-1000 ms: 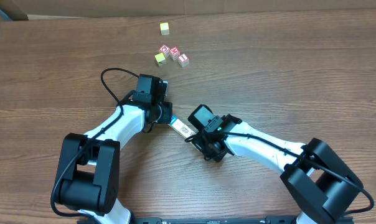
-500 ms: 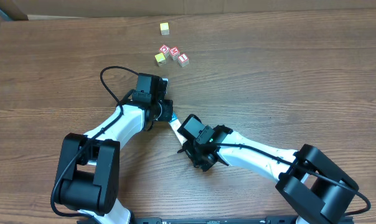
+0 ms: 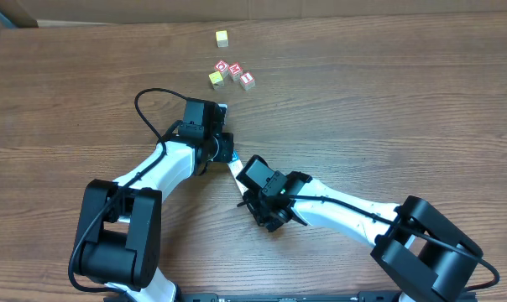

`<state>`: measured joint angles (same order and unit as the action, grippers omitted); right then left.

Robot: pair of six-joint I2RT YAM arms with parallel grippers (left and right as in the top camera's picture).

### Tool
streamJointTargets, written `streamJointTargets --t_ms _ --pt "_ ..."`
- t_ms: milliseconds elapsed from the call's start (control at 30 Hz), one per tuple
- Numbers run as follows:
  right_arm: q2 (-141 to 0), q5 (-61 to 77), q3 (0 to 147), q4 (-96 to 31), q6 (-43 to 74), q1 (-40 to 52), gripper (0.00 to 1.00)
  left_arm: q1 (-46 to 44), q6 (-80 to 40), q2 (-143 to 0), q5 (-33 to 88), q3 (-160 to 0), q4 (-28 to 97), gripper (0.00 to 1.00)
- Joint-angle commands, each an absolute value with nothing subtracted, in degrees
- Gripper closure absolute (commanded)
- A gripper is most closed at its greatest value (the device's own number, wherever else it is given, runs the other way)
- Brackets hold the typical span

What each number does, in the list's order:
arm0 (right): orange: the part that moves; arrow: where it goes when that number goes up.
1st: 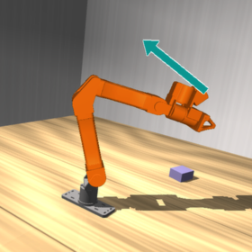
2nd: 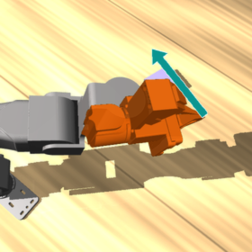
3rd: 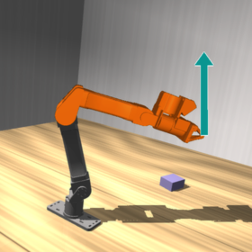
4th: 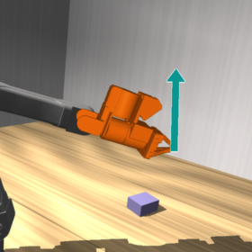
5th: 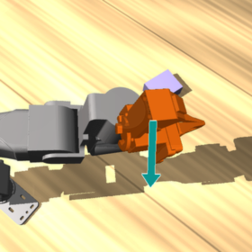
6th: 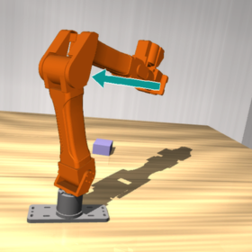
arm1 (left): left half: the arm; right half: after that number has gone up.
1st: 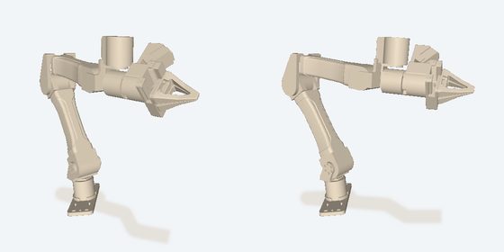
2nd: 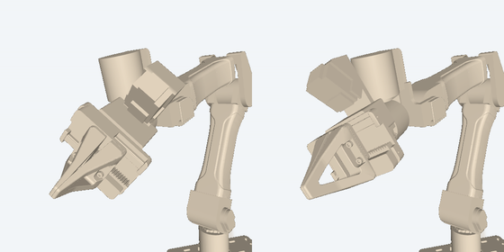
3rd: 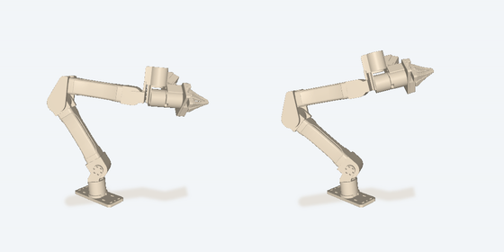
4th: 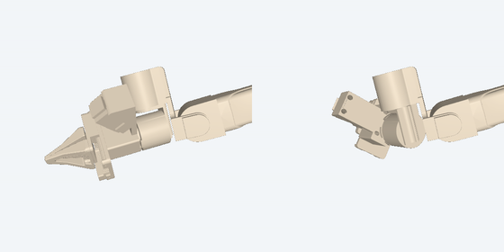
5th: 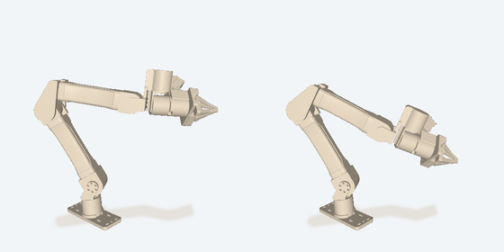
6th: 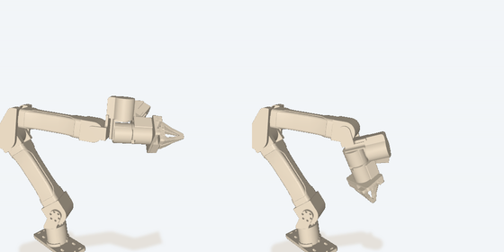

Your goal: Flip 5 blocks

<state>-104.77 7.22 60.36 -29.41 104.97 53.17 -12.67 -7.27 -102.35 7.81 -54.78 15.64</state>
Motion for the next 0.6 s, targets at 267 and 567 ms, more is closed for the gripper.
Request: streamJointTargets --t_ms 267,567 --pt "-104.9 4.4 61.1 -26.4 110.0 55.8 0.85 -13.2 -6.4 -103.5 10.8 -54.4 15.4 0.96" --pt "-104.9 3.9 61.1 -25.7 110.0 56.5 0.85 -13.2 -6.4 -103.5 10.8 -54.4 14.7 0.96"
